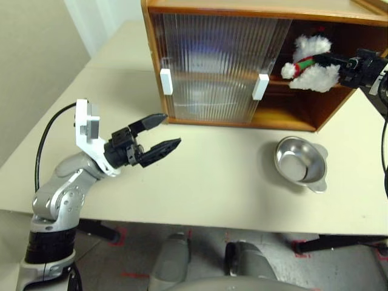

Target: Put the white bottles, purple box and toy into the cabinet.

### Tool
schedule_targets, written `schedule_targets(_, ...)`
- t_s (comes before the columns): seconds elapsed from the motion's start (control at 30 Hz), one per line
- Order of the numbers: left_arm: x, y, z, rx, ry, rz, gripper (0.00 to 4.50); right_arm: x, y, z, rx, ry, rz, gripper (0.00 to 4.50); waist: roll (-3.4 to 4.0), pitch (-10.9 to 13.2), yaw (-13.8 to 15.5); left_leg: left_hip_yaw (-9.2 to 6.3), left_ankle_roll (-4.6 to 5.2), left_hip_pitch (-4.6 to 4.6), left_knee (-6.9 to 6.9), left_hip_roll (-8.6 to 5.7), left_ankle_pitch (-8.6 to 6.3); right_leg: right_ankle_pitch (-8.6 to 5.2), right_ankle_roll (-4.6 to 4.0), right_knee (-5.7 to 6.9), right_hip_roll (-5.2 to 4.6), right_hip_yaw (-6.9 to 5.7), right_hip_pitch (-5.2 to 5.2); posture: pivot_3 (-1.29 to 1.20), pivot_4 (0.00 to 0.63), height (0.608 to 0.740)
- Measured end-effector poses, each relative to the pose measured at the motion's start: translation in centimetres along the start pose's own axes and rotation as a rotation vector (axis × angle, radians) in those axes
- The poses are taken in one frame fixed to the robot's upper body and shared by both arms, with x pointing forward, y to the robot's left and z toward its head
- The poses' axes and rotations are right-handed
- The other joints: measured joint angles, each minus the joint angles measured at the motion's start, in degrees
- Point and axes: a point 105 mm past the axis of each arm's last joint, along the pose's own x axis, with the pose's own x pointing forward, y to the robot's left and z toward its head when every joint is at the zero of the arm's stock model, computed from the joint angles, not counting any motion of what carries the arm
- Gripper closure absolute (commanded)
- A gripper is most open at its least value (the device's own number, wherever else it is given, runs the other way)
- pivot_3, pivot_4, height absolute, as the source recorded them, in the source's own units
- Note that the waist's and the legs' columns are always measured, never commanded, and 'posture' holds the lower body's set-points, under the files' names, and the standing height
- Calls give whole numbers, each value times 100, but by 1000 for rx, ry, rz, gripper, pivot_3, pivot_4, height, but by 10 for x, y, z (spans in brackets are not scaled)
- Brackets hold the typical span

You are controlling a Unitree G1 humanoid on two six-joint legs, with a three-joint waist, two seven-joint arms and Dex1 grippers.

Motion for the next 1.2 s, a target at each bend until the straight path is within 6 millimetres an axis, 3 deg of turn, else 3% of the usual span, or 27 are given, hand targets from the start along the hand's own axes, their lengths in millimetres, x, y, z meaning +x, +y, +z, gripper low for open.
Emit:
schedule_targets(0.17,-1,0,-1,-3,2,9,0,12,-14,-1,-64,-68,-83,4267,5,-6,-6,1,0,2,0,1,0,2,-5,7,1,1,-1,269,20,740)
schedule_targets(0.43,-2,1,-3,-10,6,22,0,12,-26,2,-153,-96,-154,4267,20,-13,-3,-1,0,3,-1,2,0,2,-7,14,1,1,-3,273,19,740)
schedule_targets(0.53,-3,1,-3,-11,6,24,0,13,-29,-1,-173,-95,-169,3315,20,-13,-3,0,0,3,0,1,0,3,-9,15,0,2,-2,269,21,740)
schedule_targets(0.63,-3,1,-4,-11,6,26,0,14,-29,1,-180,-97,-174,2057,21,-13,-4,0,0,4,1,1,0,3,-9,16,0,2,-2,267,21,740)
schedule_targets(0.8,-3,1,-3,-7,4,27,0,13,-29,14,-216,-125,-187,151,27,-14,-6,0,0,4,0,2,0,3,-10,17,1,2,-3,261,20,740)
schedule_targets(1.07,-3,1,-3,-5,2,27,0,5,-32,22,-235,-128,-192,30,36,-16,-11,0,0,5,1,2,0,3,-11,19,0,2,-3,257,26,740)
schedule_targets(1.2,-3,1,-3,-5,2,29,0,-9,-26,25,-202,-61,-114,30,44,-12,18,-6,0,0,1,0,0,3,-11,16,-2,0,-3,261,34,740)
